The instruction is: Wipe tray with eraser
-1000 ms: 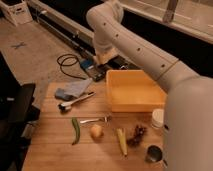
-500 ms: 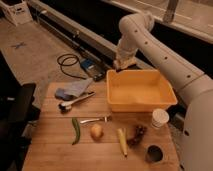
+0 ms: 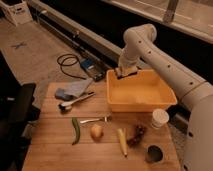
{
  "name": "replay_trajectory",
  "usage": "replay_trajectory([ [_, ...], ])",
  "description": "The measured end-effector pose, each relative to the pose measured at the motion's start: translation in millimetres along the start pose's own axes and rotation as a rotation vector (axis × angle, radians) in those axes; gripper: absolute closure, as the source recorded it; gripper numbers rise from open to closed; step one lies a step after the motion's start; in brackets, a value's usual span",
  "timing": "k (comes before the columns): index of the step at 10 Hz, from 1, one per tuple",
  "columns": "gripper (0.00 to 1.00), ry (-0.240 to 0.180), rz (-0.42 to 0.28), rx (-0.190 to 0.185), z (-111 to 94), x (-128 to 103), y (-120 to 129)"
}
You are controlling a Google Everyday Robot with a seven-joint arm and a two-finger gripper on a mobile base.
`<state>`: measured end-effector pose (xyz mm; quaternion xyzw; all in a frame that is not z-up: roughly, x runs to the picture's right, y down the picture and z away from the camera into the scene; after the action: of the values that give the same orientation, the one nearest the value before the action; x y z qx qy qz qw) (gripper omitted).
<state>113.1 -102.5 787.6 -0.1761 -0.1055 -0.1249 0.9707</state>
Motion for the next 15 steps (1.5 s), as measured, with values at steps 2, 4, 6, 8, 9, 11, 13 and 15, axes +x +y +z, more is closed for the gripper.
replay_trajectory([
  [2,1.0,0.002,0.001,0.001,0,2,0],
  [4,1.0,-0.001,0.006,-0.002,1,0,-1],
  [6,1.0,0.016,0.051,-0.016,10,15,1],
  [8,1.0,0.045,0.112,-0.053,27,52,9],
  [9,1.0,0.056,0.14,-0.074,37,71,17],
  [11,1.0,0.06,0.234,-0.131,73,100,36],
  [13,1.0,0.049,0.3,-0.17,104,105,55],
  [15,1.0,0.021,0.341,-0.188,131,108,78],
])
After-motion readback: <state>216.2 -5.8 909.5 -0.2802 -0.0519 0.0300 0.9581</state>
